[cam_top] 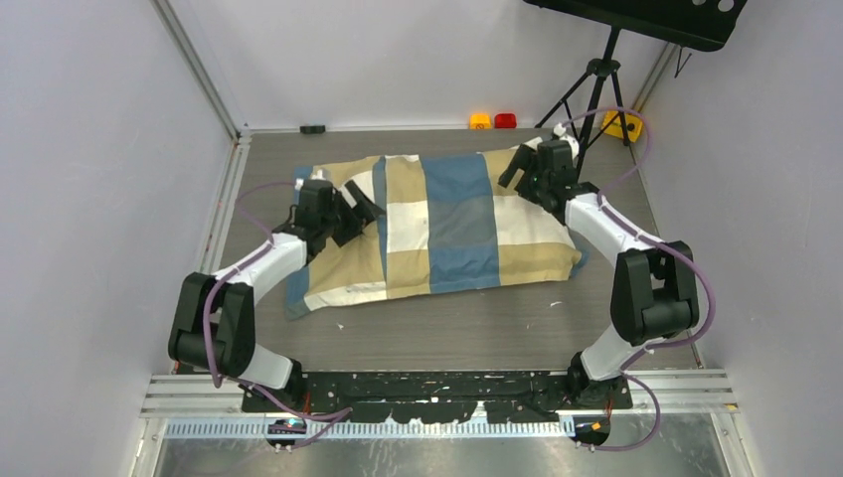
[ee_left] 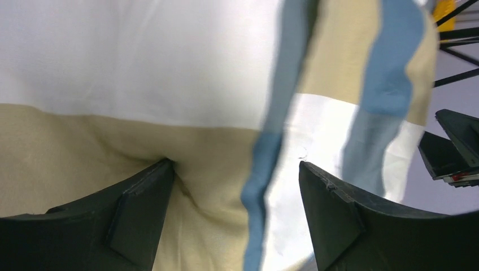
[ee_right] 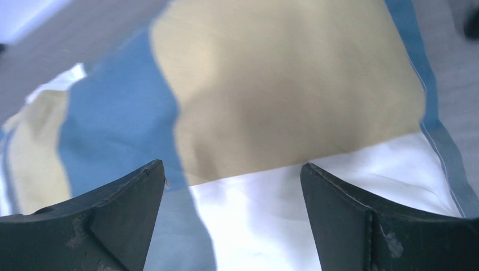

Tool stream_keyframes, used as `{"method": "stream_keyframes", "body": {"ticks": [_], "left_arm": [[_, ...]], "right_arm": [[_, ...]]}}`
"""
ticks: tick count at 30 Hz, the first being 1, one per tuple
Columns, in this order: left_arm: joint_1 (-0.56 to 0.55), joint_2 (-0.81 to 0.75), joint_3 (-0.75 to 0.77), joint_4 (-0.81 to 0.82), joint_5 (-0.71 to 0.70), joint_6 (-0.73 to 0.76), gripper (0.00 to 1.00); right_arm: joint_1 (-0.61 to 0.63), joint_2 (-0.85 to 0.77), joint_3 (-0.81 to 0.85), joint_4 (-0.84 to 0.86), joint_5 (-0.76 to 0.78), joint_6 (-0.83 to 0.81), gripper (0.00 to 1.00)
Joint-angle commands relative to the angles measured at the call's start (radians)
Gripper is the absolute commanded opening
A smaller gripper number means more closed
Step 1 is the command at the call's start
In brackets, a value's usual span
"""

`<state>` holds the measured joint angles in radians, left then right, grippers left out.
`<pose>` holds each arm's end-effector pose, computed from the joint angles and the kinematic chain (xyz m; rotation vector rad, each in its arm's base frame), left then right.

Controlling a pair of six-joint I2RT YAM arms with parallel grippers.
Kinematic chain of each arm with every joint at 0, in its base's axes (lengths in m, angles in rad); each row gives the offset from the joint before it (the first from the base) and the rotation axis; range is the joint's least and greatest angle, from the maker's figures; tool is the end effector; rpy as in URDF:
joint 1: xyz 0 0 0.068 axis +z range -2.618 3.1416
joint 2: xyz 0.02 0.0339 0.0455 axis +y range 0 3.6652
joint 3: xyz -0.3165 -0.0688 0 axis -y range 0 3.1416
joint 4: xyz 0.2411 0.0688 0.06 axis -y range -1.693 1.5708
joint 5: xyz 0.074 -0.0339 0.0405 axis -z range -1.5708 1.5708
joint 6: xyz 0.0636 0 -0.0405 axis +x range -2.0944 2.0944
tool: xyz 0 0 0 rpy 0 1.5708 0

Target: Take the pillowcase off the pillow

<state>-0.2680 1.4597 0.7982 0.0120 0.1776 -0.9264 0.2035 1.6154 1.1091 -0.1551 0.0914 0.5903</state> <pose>0.3064 -0.0958 0.2447 -0.6596 2.2510 -0.8265 0.3757 0.0716 0.2809 0.4816 2.1974 0.3301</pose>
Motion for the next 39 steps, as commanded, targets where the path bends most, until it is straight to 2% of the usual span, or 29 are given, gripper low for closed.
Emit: {"method": "stream_keyframes", "body": {"ticks": [1, 4, 6, 9, 12, 13, 15, 18, 21, 22, 25, 30, 36, 39], "left_arm": [[0.000, -0.054, 0.186, -0.116, -0.052, 0.173, 0.86], [-0.001, -0.148, 0.210, -0.232, -0.086, 0.261, 0.90], [0.000, -0.222, 0.165, -0.252, -0.107, 0.301, 0.94], [-0.001, -0.325, 0.018, -0.131, -0.108, 0.319, 0.99], [-0.009, -0.334, -0.126, 0.083, -0.108, 0.287, 1.00], [-0.017, -0.309, -0.163, 0.197, -0.100, 0.280, 1.00], [-0.053, -0.233, -0.187, 0.300, -0.092, 0.287, 1.00], [-0.185, -0.102, -0.107, 0.290, -0.133, 0.427, 1.00], [-0.324, -0.022, -0.059, 0.338, -0.270, 0.624, 1.00], [-0.345, 0.002, -0.061, 0.378, -0.288, 0.652, 1.00], [-0.365, 0.083, -0.063, 0.514, -0.226, 0.661, 1.00], [-0.388, 0.293, 0.141, 0.348, -0.004, 0.671, 1.00], [-0.489, 0.442, 0.218, 0.400, -0.097, 0.763, 1.00], [-0.517, 0.492, 0.284, 0.334, -0.129, 0.811, 1.00]], "right_arm": [[0.000, -0.068, 0.073, 0.074, -0.028, -0.087, 0.94], [0.000, -0.160, 0.000, 0.079, 0.014, -0.135, 0.95], [-0.001, -0.234, -0.068, 0.089, 0.063, -0.161, 0.95], [-0.001, -0.345, -0.194, 0.134, 0.130, -0.166, 0.96], [-0.002, -0.442, -0.286, 0.138, 0.136, -0.153, 0.96], [-0.002, -0.469, -0.312, 0.137, 0.129, -0.145, 0.96], [-0.002, -0.513, -0.356, 0.134, 0.115, -0.129, 0.96], [-0.001, -0.567, -0.392, 0.103, 0.103, -0.117, 0.96], [0.000, -0.613, -0.412, 0.070, 0.106, -0.116, 0.96], [-0.001, -0.628, -0.414, 0.060, 0.109, -0.117, 0.96], [-0.002, -0.668, -0.424, 0.039, 0.107, -0.118, 0.96], [-0.001, -0.704, -0.429, 0.028, 0.091, -0.108, 0.96], [-0.002, -0.723, -0.422, 0.002, 0.091, -0.103, 0.96], [-0.001, -0.738, -0.426, -0.008, 0.103, -0.103, 0.96]]}}
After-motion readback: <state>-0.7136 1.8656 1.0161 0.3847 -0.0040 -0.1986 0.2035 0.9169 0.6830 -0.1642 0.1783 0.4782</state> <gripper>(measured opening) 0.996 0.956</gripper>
